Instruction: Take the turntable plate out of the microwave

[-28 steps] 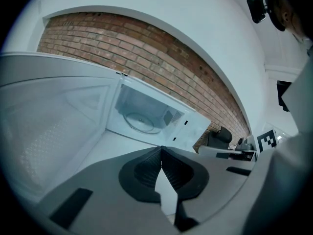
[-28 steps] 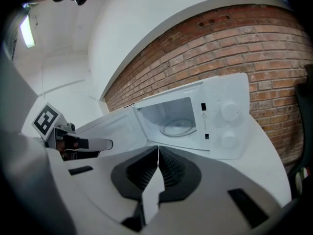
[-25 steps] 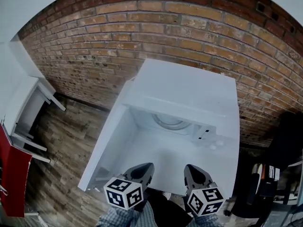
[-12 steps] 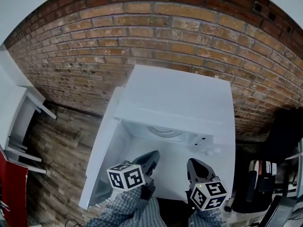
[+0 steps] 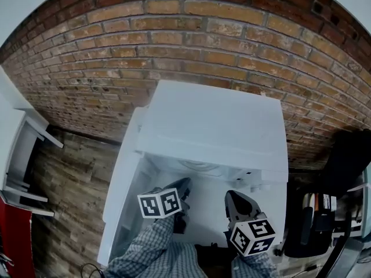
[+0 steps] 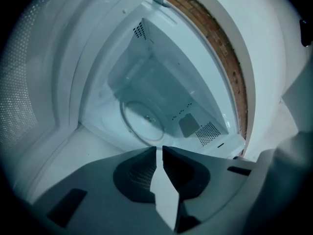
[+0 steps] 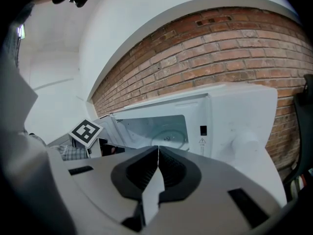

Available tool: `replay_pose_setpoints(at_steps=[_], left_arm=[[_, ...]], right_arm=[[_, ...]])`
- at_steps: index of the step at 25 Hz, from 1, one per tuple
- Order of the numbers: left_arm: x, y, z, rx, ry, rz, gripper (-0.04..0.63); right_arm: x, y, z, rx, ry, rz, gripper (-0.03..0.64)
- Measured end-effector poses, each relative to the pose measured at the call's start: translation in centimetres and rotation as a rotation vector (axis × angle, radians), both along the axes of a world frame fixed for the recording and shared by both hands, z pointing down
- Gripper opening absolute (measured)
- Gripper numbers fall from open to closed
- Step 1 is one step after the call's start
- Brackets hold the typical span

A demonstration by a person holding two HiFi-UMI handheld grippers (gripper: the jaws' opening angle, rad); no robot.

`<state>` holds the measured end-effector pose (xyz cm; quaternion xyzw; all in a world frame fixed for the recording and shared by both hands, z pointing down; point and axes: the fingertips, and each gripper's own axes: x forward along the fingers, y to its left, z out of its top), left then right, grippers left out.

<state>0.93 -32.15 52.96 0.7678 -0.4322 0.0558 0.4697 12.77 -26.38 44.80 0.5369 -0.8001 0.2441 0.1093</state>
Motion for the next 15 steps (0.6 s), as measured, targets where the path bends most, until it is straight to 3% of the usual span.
replay_pose_setpoints(at_steps=[4, 15], left_arm=[[-0.9, -1.7, 1.3, -0.04, 0.003, -0.082, 0.109], [-2.3, -5.4, 3.9, -0.101, 0.023, -0.174, 0.134]], right_arm=[[0.2, -0.4, 0.4, -0.013, 0.003, 0.001, 0.017], [-0.3, -1.5, 1.7, -0.051, 0.012, -0.014, 0.017]])
